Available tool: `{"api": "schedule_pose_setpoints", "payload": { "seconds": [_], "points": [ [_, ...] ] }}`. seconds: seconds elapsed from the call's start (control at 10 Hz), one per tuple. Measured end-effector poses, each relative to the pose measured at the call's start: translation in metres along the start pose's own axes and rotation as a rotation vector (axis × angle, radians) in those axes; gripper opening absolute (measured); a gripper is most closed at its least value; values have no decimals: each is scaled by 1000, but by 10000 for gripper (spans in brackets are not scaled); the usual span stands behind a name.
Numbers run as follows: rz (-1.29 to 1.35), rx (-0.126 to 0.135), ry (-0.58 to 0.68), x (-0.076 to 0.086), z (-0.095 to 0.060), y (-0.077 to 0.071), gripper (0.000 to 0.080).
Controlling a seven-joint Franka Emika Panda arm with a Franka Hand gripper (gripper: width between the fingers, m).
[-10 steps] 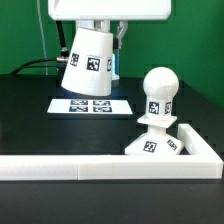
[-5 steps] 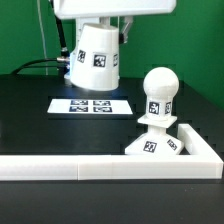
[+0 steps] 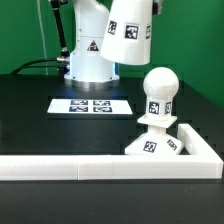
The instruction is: Assemble lamp
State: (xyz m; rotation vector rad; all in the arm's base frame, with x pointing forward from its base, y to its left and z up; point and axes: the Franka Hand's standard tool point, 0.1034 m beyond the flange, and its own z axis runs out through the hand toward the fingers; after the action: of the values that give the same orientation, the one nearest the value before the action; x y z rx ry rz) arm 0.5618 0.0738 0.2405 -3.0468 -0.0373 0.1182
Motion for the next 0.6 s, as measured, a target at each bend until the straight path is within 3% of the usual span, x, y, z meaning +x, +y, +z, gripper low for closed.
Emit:
{"api": "schedule_pose_setpoints", "payload": {
  "seconds": [0.2,0.5,0.6],
  "points": [
    [14,4,34,24,5,-14,44],
    [78,1,7,42,32,-39,44],
    [75,-1,-5,42,36,-40,44]
  ]
}}
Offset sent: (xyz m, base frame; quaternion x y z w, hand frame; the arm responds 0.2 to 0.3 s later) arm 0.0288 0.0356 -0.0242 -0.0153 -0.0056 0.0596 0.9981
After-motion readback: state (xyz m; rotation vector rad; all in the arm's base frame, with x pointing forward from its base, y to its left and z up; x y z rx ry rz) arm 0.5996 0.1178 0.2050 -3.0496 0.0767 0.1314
